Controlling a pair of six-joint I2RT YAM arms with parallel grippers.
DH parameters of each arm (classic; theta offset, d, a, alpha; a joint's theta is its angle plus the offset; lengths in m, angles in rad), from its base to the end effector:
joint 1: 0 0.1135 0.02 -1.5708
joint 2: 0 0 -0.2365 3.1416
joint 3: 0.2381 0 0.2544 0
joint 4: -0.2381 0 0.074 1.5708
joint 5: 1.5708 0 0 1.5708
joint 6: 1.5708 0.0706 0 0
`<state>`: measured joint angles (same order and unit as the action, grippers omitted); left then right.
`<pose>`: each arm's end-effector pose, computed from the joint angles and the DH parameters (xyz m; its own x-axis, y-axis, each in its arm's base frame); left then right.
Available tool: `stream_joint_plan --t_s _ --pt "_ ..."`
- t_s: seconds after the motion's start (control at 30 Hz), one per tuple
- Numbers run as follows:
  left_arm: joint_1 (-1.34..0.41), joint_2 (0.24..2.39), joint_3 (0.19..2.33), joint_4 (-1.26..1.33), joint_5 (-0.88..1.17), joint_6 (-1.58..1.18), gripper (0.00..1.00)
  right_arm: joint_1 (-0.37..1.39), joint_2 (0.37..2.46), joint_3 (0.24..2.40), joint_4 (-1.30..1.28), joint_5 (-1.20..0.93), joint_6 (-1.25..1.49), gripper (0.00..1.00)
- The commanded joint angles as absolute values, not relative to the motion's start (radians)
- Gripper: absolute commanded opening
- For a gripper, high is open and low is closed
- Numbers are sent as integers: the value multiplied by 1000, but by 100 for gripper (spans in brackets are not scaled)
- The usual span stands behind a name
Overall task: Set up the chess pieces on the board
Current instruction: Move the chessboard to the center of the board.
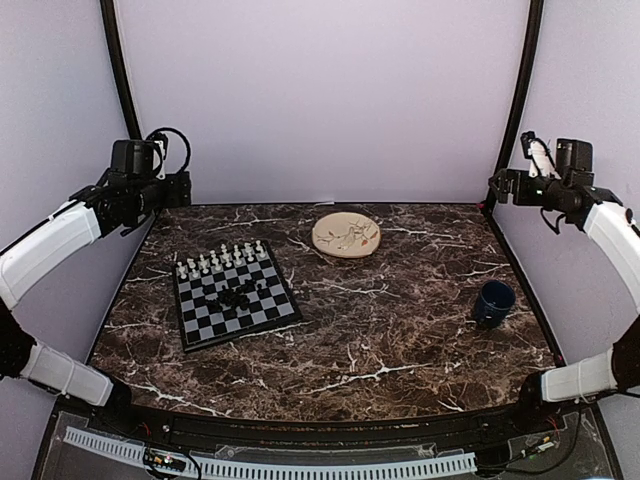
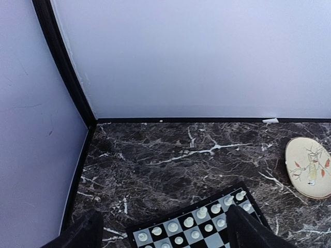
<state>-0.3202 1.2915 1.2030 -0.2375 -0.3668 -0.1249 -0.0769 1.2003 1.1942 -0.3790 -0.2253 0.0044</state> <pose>0.3296 -0.0826 0.3339 -0.2980 -0.0237 -0.9543 -0.0663 0.9978 -0.0041 0.3146 -0.0084 0.3388 -0.3751 0.0332 -0.9264 -0.1299 0.9876 0.0880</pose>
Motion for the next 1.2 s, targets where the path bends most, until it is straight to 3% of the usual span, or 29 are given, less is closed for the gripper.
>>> stream_joint_plan --t_s 0.0,0.23,0.4,0.47,0.6,0.73,0.97,1.17 --pt "-236 1319 1176 -276 -302 -170 82 -79 1238 1160 -298 -233 6 100" --pt "-72 1385 1144 -309 -148 -234 72 -17 1342 1159 -293 -308 -38 95" --pt "32 1438 1112 -332 -43 -290 67 77 1458 1197 -290 -377 -52 84" --pt "60 1476 1112 -361 -8 -316 62 130 1519 1213 -285 -399 -47 79" --pt "101 1530 1088 -376 80 -358 38 251 1648 1263 -288 -418 -23 72" --pt "120 1553 1031 -374 133 -402 28 370 1777 1334 -295 -467 8 61" --pt "132 1624 1001 -422 181 -440 29 521 1992 1497 -320 -556 74 44" --pt "148 1677 1004 -422 183 -458 30 605 2130 1615 -330 -581 100 39"
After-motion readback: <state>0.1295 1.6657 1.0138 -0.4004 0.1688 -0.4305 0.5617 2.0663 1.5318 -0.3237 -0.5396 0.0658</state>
